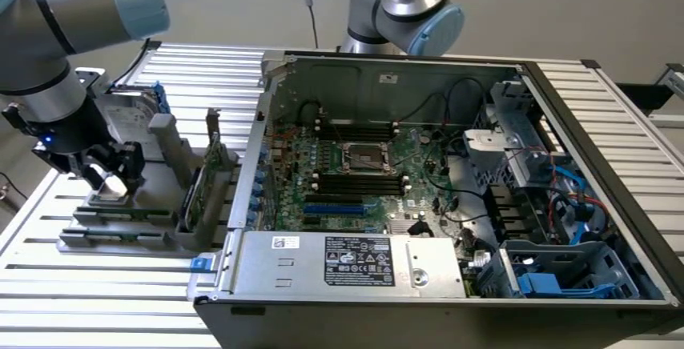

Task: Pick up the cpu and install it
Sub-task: 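Pick up the cpu and move it towards the insertion slot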

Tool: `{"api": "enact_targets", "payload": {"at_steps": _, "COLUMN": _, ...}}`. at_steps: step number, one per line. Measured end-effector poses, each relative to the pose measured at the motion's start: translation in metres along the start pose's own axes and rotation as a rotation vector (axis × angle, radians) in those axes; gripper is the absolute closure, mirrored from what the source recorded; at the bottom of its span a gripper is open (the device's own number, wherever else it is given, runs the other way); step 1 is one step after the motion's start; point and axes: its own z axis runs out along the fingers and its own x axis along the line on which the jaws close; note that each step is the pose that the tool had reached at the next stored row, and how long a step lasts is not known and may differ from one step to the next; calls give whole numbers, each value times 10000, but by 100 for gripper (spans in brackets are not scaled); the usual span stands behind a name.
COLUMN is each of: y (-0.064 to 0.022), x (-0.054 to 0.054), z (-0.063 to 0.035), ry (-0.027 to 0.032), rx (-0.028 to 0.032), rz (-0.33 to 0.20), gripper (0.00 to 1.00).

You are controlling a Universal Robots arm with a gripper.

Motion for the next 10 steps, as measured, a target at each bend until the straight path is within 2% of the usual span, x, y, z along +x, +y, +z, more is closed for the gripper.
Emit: {"api": "enact_targets", "payload": {"at_steps": 10, "y": -1, "x": 3, "z": 17, "ry": 4, "rx": 1, "rz": -29, "gripper": 38}}
